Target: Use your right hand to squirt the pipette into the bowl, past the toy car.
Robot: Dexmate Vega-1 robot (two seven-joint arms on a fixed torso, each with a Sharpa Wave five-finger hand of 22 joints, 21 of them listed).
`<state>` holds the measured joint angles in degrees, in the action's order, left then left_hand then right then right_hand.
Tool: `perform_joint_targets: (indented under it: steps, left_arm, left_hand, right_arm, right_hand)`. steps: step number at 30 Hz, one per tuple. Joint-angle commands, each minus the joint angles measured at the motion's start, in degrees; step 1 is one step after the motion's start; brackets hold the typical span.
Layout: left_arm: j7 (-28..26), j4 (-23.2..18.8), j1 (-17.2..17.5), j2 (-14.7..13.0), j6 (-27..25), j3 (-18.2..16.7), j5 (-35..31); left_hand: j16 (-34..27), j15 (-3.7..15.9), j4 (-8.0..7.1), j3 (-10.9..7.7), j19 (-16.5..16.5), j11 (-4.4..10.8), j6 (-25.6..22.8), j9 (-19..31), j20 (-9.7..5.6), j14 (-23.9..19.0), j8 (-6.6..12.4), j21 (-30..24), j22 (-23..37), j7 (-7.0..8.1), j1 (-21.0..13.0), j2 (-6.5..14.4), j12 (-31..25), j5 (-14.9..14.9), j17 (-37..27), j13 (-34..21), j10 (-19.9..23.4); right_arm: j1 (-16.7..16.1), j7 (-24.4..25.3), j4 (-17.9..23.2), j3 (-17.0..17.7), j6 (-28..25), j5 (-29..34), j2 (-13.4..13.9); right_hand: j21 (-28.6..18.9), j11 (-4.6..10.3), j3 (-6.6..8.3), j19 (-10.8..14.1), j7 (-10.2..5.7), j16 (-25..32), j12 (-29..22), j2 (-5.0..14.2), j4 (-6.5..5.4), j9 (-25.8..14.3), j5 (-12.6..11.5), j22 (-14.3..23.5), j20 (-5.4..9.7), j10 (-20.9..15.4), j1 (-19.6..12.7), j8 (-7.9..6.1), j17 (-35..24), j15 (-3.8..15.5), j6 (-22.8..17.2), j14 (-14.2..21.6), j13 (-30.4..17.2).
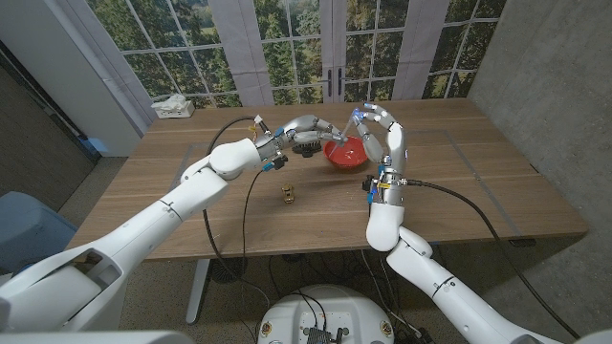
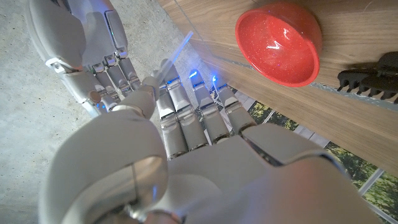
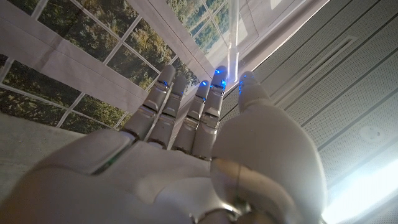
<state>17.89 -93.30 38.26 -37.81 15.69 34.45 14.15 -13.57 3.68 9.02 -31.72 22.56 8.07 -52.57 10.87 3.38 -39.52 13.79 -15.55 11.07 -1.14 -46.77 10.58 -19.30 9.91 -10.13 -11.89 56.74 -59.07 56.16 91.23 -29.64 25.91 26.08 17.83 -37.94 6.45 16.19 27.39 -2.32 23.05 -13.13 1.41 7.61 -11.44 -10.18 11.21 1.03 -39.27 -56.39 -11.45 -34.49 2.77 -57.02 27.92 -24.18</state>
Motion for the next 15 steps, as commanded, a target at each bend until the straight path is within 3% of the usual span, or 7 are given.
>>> perform_joint_targets:
  steps: [1, 7, 15]
  left_arm:
    - [0.74, 1.64, -1.28, 0.72, -0.05, 0.64, 0.17]
    - [1.60, 2.60, -2.18, 0.99, 0.32, 1.03, 0.05]
    - [3.14, 4.26, -3.82, 1.50, 0.66, 1.88, -0.43]
  left_hand:
    - [-0.10, 7.04, 0.13, -0.41, 0.37, 0.33, -1.43, 0.18, -0.21, -0.45, 0.07, -0.26, 0.08, -0.85, -0.37, 0.00, -0.04, 0.19, -0.05, -0.20, 1.01]
    - [-0.01, 7.10, 0.17, -0.52, 0.36, 0.28, -1.52, 0.24, -0.17, -0.54, 0.02, -0.26, 0.10, -0.80, -0.34, -0.11, 0.03, 0.17, -0.06, -0.25, 1.07]
    - [0.17, 7.15, 0.24, -0.59, 0.30, 0.14, -1.76, 0.31, -0.17, -0.50, -0.02, -0.24, 0.11, -0.53, -0.28, -0.30, 0.22, 0.12, -0.09, -0.31, 0.95]
  right_arm:
    - [-0.07, -11.55, 2.05, 0.01, 2.17, -11.39, 2.85]
    - [-0.15, -14.66, 2.22, 0.59, 2.18, -13.87, 2.35]
    - [-0.06, -16.85, 1.50, 1.35, 2.81, -16.43, 1.15]
  right_hand:
    - [-0.33, -0.04, -0.53, -0.37, -0.15, 0.04, 0.59, 0.21, 0.05, 0.06, 0.01, -0.05, -0.32, 1.18, 1.11, 0.30, -0.56, 7.57, 1.22, -0.42, -0.02]
    - [-0.44, -0.50, -1.22, -0.95, 2.53, -0.02, 1.07, 0.08, -0.18, 0.19, -0.20, -0.08, -0.58, 2.62, 2.66, -0.09, -1.18, 7.41, 0.82, -1.70, 0.32]
    - [-0.59, -0.19, -1.41, -1.03, 4.22, 0.21, 0.75, 0.25, -0.09, 0.24, -0.33, -0.09, -0.69, 2.00, 3.04, -0.57, -1.44, 7.56, -0.60, -1.70, 0.50]
